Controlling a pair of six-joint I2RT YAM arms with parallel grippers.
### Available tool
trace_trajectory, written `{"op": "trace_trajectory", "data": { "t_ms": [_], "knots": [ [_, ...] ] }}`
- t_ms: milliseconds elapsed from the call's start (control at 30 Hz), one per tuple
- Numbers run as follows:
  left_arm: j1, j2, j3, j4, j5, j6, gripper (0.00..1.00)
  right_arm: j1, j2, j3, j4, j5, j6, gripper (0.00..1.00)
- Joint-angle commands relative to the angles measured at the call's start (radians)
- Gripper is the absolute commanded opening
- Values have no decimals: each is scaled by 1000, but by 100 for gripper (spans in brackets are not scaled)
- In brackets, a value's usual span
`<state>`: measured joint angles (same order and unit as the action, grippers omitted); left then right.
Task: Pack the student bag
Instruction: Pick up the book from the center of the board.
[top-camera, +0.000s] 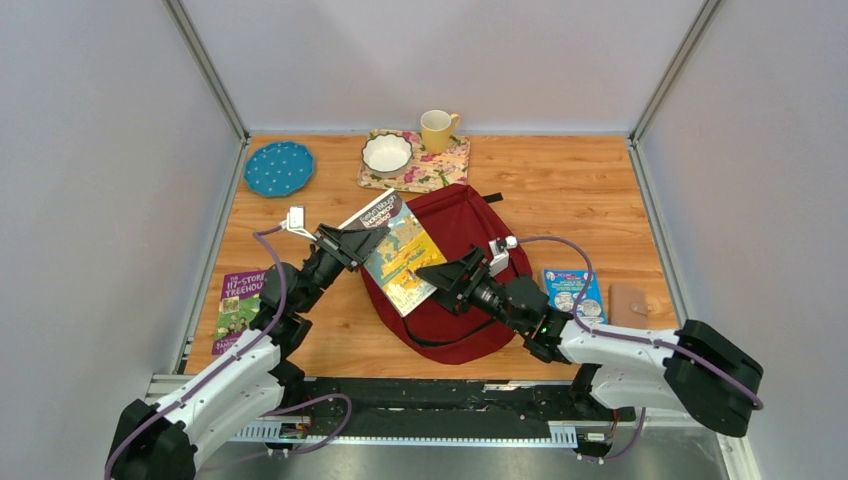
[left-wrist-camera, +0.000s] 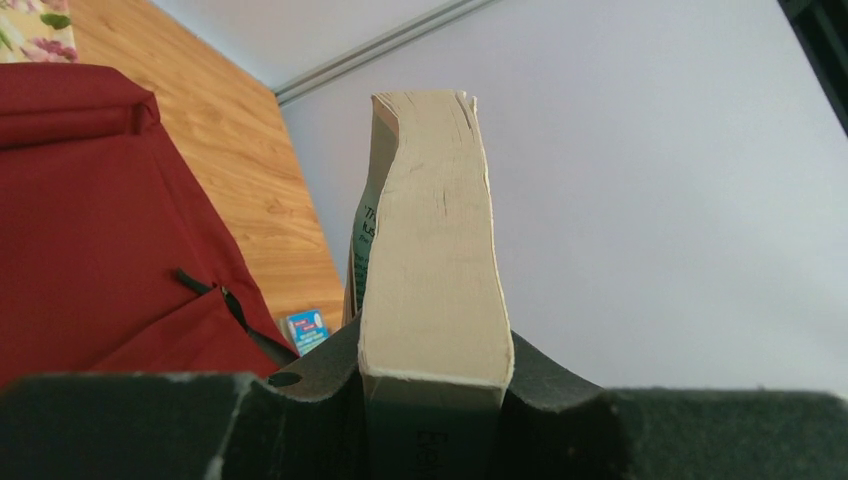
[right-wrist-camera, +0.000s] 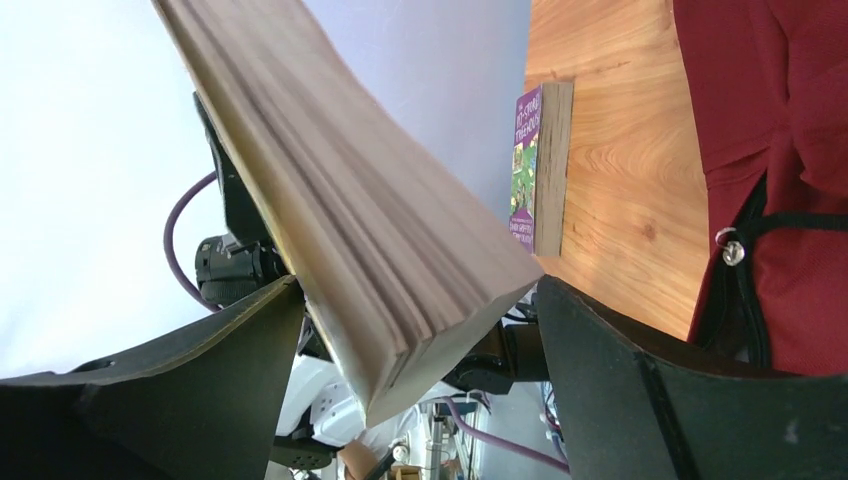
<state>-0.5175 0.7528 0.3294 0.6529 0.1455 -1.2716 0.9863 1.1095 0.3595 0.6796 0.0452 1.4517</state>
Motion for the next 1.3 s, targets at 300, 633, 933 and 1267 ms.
{"op": "trace_trajectory", "data": {
  "t_ms": [300,633,933,1267],
  "knots": [
    [-9,-21,-61,315,-53,-112,0,8,298,15,604,32,73,81],
    [-9,-85,-99,246,-81,-94,0,8,271,-34,605,35,79,9],
    [-9,-87,219,-537,-23,240,73,6,-110,-39,88,163,-117,0],
    [-12,14,315,-894,-18,561,75,3,-845,85,-970,668,-395,0]
  ]
}}
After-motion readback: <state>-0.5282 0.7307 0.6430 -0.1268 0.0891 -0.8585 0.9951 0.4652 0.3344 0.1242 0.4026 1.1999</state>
